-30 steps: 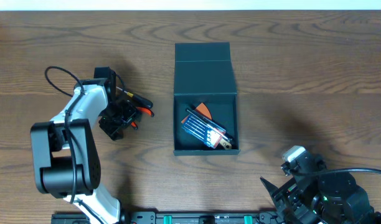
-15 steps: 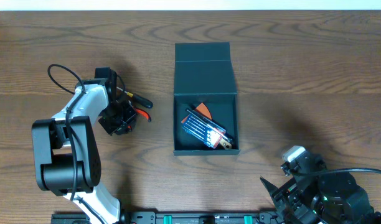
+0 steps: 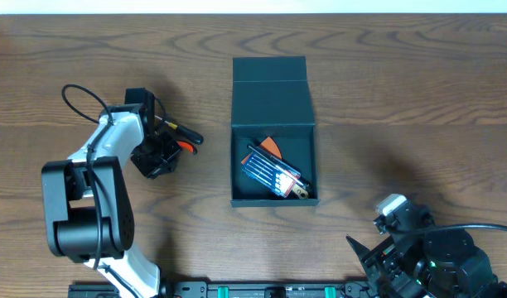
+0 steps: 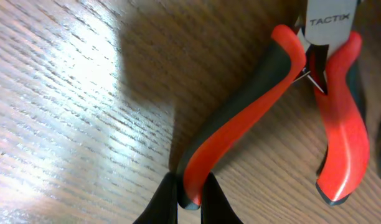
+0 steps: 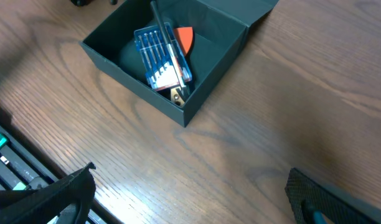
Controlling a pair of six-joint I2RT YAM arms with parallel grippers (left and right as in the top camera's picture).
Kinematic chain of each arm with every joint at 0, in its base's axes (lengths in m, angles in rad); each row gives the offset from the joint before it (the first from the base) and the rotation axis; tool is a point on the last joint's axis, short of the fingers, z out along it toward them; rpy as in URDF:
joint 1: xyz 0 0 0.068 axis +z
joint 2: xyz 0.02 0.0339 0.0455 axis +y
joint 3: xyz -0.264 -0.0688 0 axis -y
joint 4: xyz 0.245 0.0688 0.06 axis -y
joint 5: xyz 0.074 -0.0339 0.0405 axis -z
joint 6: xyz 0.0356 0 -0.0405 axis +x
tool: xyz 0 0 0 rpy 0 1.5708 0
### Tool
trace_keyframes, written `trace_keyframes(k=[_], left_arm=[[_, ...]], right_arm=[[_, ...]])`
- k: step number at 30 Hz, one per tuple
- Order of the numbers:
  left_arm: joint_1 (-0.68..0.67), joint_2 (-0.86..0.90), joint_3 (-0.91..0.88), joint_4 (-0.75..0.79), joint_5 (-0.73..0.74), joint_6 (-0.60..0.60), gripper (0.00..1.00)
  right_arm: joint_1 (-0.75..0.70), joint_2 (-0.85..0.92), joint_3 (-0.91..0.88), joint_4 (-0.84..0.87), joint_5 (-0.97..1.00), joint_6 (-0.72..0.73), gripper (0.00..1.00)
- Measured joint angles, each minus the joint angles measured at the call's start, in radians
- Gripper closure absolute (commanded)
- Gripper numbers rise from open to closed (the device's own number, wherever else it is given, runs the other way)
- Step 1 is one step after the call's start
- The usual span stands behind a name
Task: Pack container
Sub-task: 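Close the left gripper on the red pliers handles and lift, then carry the red pliers into the box and release them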
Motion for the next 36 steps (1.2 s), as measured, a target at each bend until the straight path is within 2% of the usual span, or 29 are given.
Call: trace_keyframes(k=[10, 15, 22, 29, 36], left_arm=[[-0.010, -0.208, 0.000, -0.001, -0.003, -0.031, 0.94], [-0.095, -0.396, 0.000, -0.003, -0.005, -0.121, 0.94], [-0.372, -0.523, 0.000, -0.003, -0.034, -0.354, 0.94], [-0.650, -0.459, 0.000, 0.028, -0.088, -0.657, 0.94], [-0.779, -0.335, 0.000, 0.156, -0.107, -0.861, 0.94]], right_arm=[[0.000, 0.000, 0.000, 0.000, 0.000, 0.000, 0.01], [0.000, 0.000, 0.000, 0.000, 0.000, 0.000, 0.01], [0.000, 0.000, 0.000, 0.000, 0.000, 0.000, 0.01], [0.000, 0.000, 0.000, 0.000, 0.000, 0.000, 0.01], [0.000, 0.000, 0.000, 0.000, 0.000, 0.000, 0.01]])
